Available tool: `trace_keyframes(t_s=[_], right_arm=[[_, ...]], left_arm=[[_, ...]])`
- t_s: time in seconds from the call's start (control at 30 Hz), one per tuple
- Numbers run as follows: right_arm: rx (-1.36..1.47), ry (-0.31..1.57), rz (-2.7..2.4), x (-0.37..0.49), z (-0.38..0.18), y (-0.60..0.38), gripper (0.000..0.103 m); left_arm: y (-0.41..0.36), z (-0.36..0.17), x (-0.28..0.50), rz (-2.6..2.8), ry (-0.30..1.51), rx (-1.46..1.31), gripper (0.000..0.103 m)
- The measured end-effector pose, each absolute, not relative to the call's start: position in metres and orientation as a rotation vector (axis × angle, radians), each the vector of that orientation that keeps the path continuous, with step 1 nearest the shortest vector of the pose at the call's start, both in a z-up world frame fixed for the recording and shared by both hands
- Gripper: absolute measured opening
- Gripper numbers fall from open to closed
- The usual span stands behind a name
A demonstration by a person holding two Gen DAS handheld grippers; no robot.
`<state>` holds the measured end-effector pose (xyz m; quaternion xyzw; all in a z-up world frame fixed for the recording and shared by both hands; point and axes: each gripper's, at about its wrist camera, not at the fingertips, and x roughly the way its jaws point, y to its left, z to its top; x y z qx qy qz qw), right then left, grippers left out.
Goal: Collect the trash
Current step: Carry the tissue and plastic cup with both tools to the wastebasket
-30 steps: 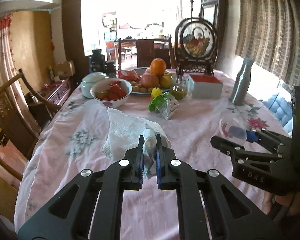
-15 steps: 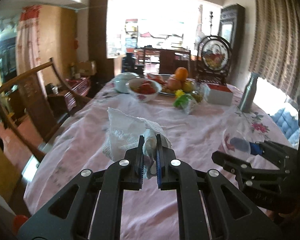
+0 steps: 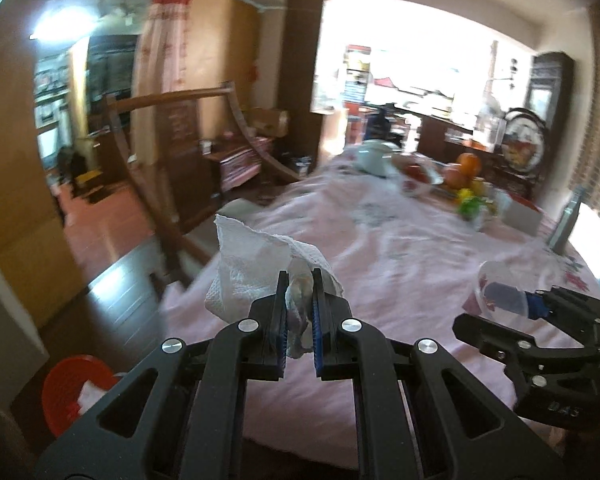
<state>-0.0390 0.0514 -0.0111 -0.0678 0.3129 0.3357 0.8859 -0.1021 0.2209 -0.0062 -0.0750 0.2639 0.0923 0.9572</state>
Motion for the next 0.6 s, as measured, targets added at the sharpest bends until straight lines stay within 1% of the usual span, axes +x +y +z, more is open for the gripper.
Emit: trace_keyframes(t_s=[0.33,0.6], right_arm=[[-0.250,0.682,0.900,-0.070,-0.022,0.162,0.055],[-0.334,0.710,1.019,-0.087,-0.035,0.226,0.055]], left_arm=[[0.320,-0.040,-0.152,0.420,0.585,-0.271,0.011],[0.372,-0.064,-0.183,0.564,0.628,-0.308,0.011]])
